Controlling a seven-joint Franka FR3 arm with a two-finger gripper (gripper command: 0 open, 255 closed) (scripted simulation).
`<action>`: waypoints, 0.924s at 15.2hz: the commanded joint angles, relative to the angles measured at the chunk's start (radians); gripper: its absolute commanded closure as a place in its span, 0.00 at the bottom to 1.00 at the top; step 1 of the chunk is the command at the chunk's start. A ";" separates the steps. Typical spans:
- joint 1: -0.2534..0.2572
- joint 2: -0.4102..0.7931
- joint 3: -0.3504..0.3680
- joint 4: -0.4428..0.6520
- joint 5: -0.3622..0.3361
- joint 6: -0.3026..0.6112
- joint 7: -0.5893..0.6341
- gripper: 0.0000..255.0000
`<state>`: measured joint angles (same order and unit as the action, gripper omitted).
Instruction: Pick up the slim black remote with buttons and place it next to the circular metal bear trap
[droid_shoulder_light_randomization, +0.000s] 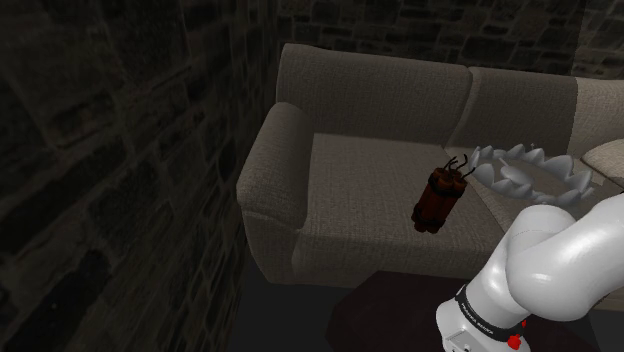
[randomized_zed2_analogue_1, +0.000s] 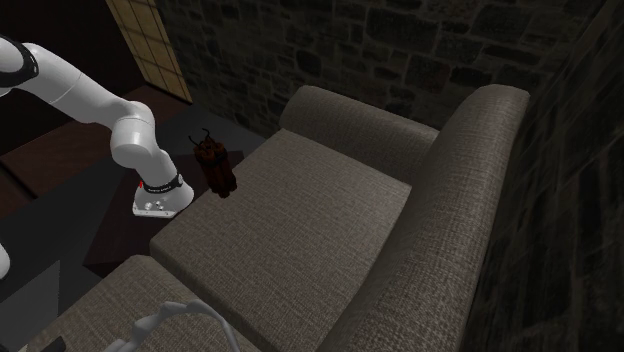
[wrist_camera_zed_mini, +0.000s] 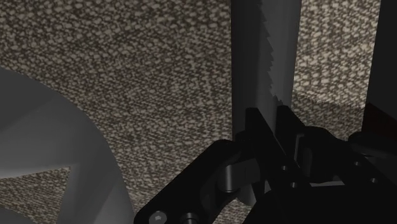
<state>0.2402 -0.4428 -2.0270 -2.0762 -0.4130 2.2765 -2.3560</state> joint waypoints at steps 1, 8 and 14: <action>0.000 0.000 0.000 0.000 0.000 0.000 0.000 1.00; -0.027 0.022 0.029 0.007 0.027 -0.023 -0.017 0.00; -0.103 0.083 0.109 0.035 0.100 -0.092 -0.065 0.00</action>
<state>0.1408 -0.3626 -1.9217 -2.0414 -0.3161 2.1870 -2.4198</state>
